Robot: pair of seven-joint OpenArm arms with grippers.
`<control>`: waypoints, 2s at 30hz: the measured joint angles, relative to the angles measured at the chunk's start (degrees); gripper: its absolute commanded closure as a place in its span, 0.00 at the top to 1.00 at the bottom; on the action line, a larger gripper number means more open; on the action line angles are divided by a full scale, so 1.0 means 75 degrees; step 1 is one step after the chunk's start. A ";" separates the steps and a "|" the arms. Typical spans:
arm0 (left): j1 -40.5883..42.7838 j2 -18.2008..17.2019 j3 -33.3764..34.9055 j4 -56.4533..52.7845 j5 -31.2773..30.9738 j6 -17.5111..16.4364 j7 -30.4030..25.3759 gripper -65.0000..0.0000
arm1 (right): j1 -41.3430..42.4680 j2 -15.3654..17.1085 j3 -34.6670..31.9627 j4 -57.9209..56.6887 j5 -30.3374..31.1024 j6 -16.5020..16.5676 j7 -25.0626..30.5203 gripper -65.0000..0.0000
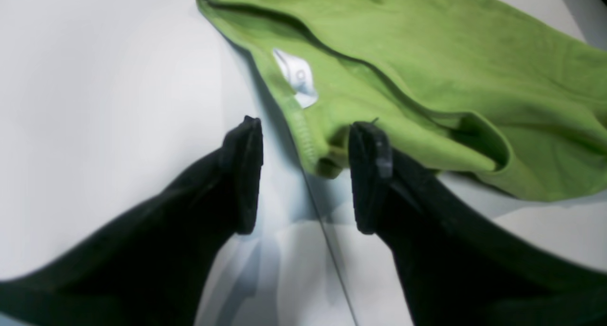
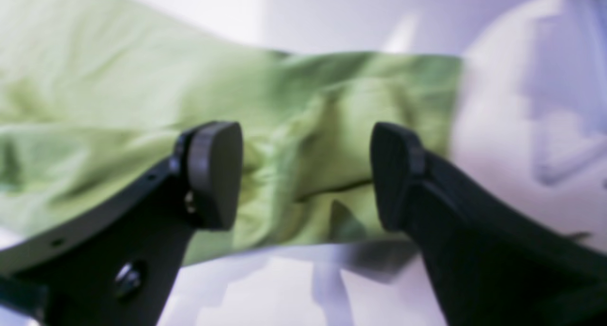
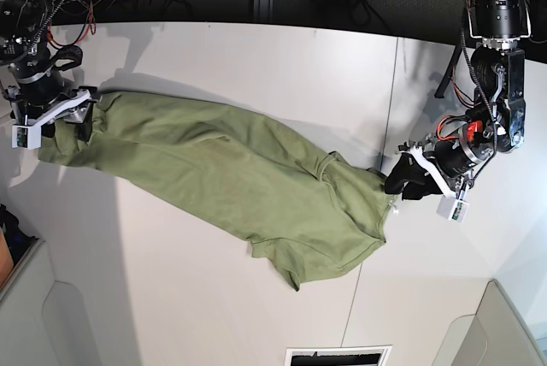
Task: Layout the t-shirt on the table in an organized manner, then fold the t-shirt properly
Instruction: 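Release with the left gripper and regrasp the shirt edge nearby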
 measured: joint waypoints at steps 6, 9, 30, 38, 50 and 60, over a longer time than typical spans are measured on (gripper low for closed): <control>0.0047 -0.0003 0.0801 0.0000 0.0912 -0.0023 -0.0729 0.50 | -0.0023 -0.0023 0.0058 -0.0242 0.0326 0.0000 -0.0353 0.65; 0.0047 0.0009 0.1285 0.0000 0.1536 0.0533 -0.1265 0.48 | -0.0274 -0.0015 0.0061 -0.0251 0.0306 0.0000 -0.0335 0.65; 0.0286 -0.0458 0.0743 0.0420 0.1023 0.0458 -0.0338 0.00 | -0.1084 -0.0111 0.0070 -0.0481 0.1014 -0.0009 -0.0166 0.64; 0.0321 -0.0469 0.0746 0.0420 0.0927 0.0458 -0.0335 0.00 | -0.0781 -0.0373 0.0067 -0.0490 0.0994 0.0038 -0.0070 0.17; 0.0804 -0.0466 -0.0589 0.1655 -0.0376 -0.0143 0.0679 0.00 | -0.0752 -0.0347 0.0265 -0.0041 0.1507 0.1399 -0.0577 0.00; 0.2180 -0.1169 -0.3083 0.5525 -0.1367 0.0388 0.1151 0.00 | -0.1017 -0.0032 0.2343 0.2049 0.2973 0.1781 -0.0551 0.00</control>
